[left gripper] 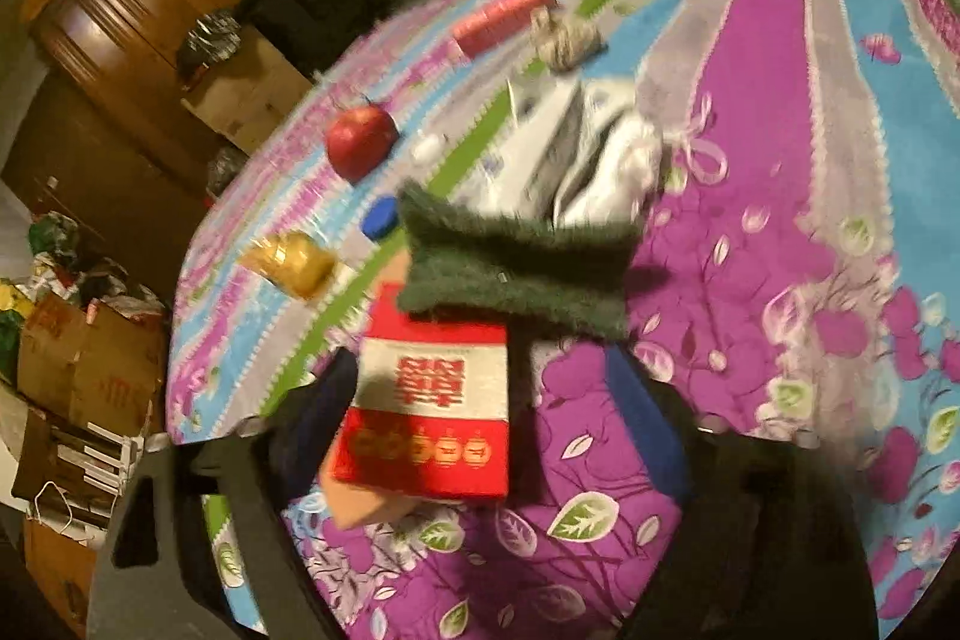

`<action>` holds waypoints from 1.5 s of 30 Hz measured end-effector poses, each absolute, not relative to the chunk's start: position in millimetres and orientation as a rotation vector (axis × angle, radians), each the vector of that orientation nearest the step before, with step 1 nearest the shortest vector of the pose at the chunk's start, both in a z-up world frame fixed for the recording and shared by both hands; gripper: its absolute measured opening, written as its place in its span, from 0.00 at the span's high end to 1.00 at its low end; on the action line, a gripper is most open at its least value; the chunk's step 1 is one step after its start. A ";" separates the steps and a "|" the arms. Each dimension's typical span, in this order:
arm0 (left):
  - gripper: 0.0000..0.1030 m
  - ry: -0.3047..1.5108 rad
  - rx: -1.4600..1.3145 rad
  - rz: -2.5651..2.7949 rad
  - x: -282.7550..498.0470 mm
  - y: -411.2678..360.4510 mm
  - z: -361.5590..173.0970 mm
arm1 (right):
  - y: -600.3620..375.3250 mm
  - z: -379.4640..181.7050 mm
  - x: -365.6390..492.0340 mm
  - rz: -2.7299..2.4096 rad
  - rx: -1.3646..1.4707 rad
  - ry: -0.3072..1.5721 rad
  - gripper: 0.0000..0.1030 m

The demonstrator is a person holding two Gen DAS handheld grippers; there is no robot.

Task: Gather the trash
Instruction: 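Grasp the red-white box with the left tool while the right grasps the green scrubber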

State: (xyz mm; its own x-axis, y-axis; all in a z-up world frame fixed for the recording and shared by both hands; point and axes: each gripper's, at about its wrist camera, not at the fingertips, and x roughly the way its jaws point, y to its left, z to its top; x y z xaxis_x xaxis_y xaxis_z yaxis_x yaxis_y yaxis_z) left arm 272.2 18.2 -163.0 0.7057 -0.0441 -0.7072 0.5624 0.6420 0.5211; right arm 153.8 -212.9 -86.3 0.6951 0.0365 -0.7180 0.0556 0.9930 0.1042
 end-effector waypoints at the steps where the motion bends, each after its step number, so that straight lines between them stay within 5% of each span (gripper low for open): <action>1: 0.41 0.705 0.827 -0.385 272.2 17.8 -166.7 | -210.8 -86.1 157.3 -0.005 0.119 0.800 0.11; 3: 0.81 0.712 0.803 -0.425 269.6 18.9 -163.0 | -206.9 -84.7 165.1 0.006 0.116 0.789 0.11; 5: 0.96 0.757 0.719 -0.451 270.6 26.2 -157.2 | -202.3 -83.3 172.4 0.020 0.114 0.778 0.11; 9: 1.00 0.725 0.697 -0.436 248.1 38.8 -148.9 | -187.2 -84.8 186.0 0.075 0.095 0.784 0.11; 12: 0.92 0.646 0.647 -0.391 245.8 44.5 -134.5 | -172.7 -87.6 194.9 0.112 0.077 0.798 0.11; 13: 0.77 0.650 0.635 -0.384 249.9 45.4 -132.6 | -168.8 -87.7 197.8 0.122 0.080 0.801 0.11; 14: 0.28 0.670 0.625 -0.381 257.7 46.3 -132.4 | -165.5 -87.5 199.0 0.127 0.083 0.803 0.11; 15: 0.14 0.665 0.626 -0.398 262.0 46.5 -133.7 | -163.5 -87.0 199.2 0.130 0.087 0.802 0.11; 22: 0.15 0.739 0.743 -0.443 279.9 35.1 -164.2 | -168.6 -96.1 196.2 0.115 0.090 0.826 0.11; 24: 0.42 0.737 0.762 -0.444 282.8 32.5 -167.7 | -168.9 -98.8 200.6 0.118 0.100 0.837 0.11; 35: 0.43 0.680 0.569 -0.335 201.4 78.3 -109.2 | -121.6 -91.1 229.1 0.307 0.012 0.755 0.15; 43: 0.41 0.780 0.582 -0.138 145.6 88.3 -149.9 | -22.5 -133.4 300.1 0.521 -0.224 0.777 0.16; 45: 0.37 0.776 0.571 -0.103 146.8 88.7 -155.3 | -2.0 -147.4 314.4 0.560 -0.256 0.805 0.23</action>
State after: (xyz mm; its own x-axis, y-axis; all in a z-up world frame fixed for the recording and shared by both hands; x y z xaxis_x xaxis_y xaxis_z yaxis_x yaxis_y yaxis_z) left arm 146.8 88.7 -155.3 0.7171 0.1168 -0.6871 0.2926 0.8444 0.4488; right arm 314.4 -2.0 -147.4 0.5591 0.3748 -0.7396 -0.5637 0.8260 -0.0075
